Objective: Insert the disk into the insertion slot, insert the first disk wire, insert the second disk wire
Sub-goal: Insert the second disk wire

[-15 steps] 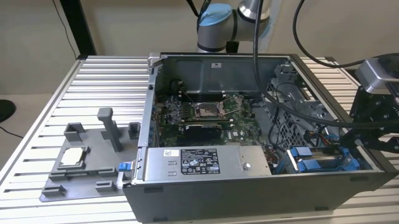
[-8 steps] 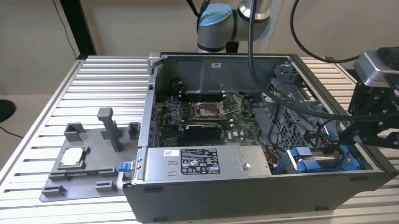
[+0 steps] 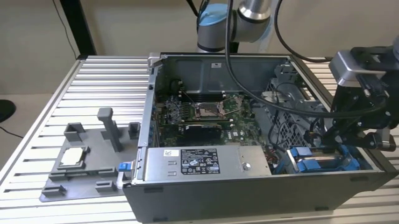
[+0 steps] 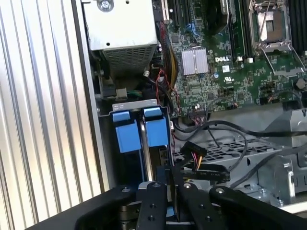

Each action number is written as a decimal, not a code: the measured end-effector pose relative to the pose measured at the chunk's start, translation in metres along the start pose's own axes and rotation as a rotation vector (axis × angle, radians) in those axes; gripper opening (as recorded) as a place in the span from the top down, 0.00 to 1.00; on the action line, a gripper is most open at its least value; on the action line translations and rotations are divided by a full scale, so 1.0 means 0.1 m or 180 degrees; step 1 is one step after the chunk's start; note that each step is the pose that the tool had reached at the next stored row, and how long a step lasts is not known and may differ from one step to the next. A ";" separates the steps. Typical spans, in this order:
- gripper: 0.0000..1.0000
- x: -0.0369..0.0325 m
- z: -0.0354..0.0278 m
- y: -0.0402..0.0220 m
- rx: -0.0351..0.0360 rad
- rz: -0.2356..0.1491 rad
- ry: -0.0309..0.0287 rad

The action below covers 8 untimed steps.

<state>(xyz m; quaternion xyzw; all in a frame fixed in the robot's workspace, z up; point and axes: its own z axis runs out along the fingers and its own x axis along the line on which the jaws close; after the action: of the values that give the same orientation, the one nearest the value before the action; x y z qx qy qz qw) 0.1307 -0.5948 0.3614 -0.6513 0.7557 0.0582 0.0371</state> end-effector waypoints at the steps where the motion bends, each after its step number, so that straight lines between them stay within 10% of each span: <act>1: 1.00 -0.002 0.006 0.001 0.0010 -0.0002 -0.0001; 8: 1.00 -0.005 0.062 0.003 0.0045 -0.0006 -0.0006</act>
<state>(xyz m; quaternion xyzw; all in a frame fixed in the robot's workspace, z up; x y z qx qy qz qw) 0.1303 -0.5934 0.3553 -0.6517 0.7554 0.0534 0.0424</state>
